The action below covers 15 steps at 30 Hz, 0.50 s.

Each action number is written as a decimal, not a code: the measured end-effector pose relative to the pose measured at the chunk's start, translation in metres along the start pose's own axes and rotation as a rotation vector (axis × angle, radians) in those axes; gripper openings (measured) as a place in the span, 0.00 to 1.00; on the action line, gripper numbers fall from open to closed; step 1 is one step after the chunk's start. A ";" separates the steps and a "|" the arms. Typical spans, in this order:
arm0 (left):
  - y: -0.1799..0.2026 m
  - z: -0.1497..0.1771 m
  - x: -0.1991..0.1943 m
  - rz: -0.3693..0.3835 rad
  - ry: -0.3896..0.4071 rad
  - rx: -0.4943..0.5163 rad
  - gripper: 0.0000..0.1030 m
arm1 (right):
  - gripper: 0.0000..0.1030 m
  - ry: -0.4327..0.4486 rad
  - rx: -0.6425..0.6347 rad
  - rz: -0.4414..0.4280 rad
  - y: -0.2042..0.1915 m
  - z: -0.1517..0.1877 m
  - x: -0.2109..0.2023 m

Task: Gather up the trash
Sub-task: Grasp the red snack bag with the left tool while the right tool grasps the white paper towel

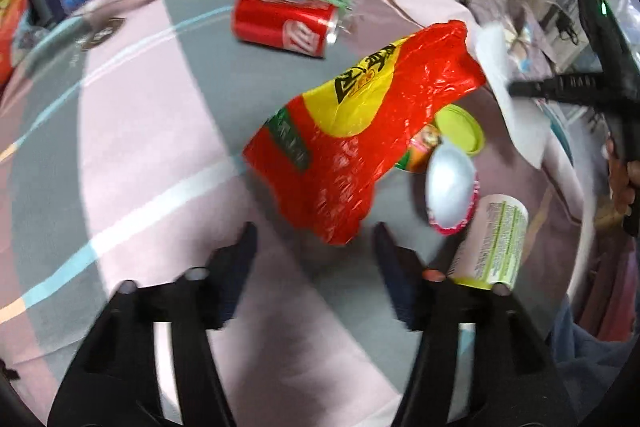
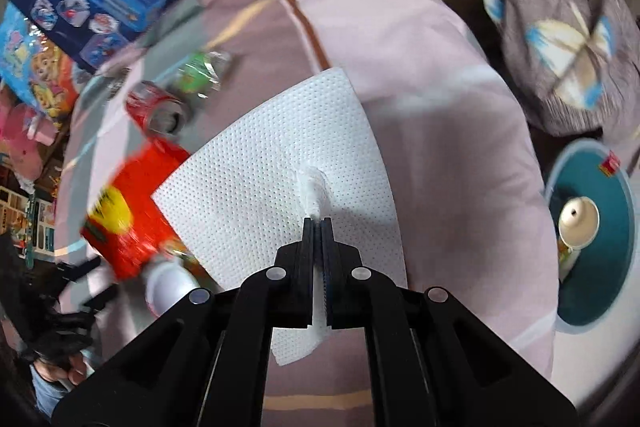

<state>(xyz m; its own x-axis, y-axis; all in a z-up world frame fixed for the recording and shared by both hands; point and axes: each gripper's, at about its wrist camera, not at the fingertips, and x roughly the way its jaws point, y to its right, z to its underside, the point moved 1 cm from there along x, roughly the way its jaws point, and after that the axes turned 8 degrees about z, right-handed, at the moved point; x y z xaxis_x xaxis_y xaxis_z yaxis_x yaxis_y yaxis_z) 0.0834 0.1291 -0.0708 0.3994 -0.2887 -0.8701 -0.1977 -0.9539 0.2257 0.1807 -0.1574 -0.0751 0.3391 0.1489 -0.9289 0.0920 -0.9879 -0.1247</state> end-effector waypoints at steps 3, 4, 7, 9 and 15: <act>-0.008 -0.006 -0.008 -0.006 0.026 -0.016 0.76 | 0.05 -0.022 0.028 0.005 0.012 0.005 0.010; -0.009 -0.013 -0.008 -0.001 0.036 -0.007 0.79 | 0.08 -0.031 0.035 0.001 0.014 0.006 0.013; -0.004 -0.032 0.000 -0.016 0.051 0.048 0.85 | 0.20 -0.049 0.062 -0.003 0.020 0.007 0.020; -0.002 -0.047 0.015 -0.015 0.040 0.082 0.85 | 0.41 -0.045 0.074 0.000 0.021 0.006 0.019; 0.000 -0.067 0.059 -0.005 -0.045 0.181 0.88 | 0.69 -0.047 0.071 0.063 0.020 0.009 0.022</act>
<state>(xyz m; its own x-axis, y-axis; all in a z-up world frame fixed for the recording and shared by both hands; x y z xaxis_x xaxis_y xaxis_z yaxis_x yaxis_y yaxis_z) 0.1668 0.1068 -0.0931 0.3614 -0.2763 -0.8905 -0.3557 -0.9237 0.1423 0.1817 -0.1745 -0.1011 0.2979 0.0857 -0.9507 0.0049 -0.9961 -0.0883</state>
